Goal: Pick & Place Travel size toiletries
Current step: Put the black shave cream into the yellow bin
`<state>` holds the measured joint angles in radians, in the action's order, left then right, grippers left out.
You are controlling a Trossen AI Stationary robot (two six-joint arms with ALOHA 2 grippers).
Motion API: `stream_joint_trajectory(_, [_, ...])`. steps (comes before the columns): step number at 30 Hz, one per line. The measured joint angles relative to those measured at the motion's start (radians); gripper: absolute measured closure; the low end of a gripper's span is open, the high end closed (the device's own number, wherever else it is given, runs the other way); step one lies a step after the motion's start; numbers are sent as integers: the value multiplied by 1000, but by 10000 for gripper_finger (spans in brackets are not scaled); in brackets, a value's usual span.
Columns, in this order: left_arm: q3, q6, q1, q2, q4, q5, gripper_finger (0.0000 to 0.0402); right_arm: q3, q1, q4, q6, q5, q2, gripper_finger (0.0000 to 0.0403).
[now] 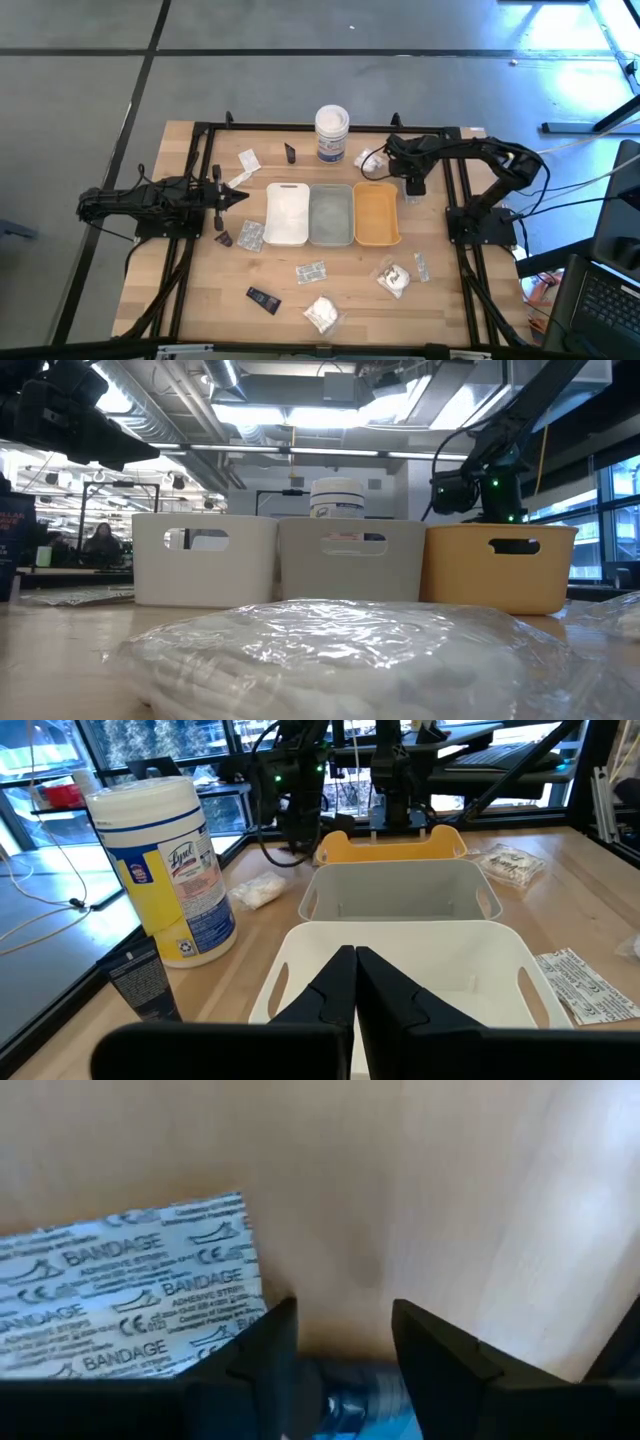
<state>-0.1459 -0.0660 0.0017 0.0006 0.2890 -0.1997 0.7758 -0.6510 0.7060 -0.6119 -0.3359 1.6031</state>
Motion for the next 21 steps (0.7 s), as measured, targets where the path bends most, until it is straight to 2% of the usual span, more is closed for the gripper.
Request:
stream_joint_trajectory(5, [0,0,0,0,0,0,398,38,0,-62,28,2,-34,255])
stream_joint_trajectory(14, [0,0,0,0,0,1,398,180,0,-59,95,23,-95,284])
stream_joint_trajectory(21, [0,0,0,0,0,1,398,340,19,22,303,69,-96,312])
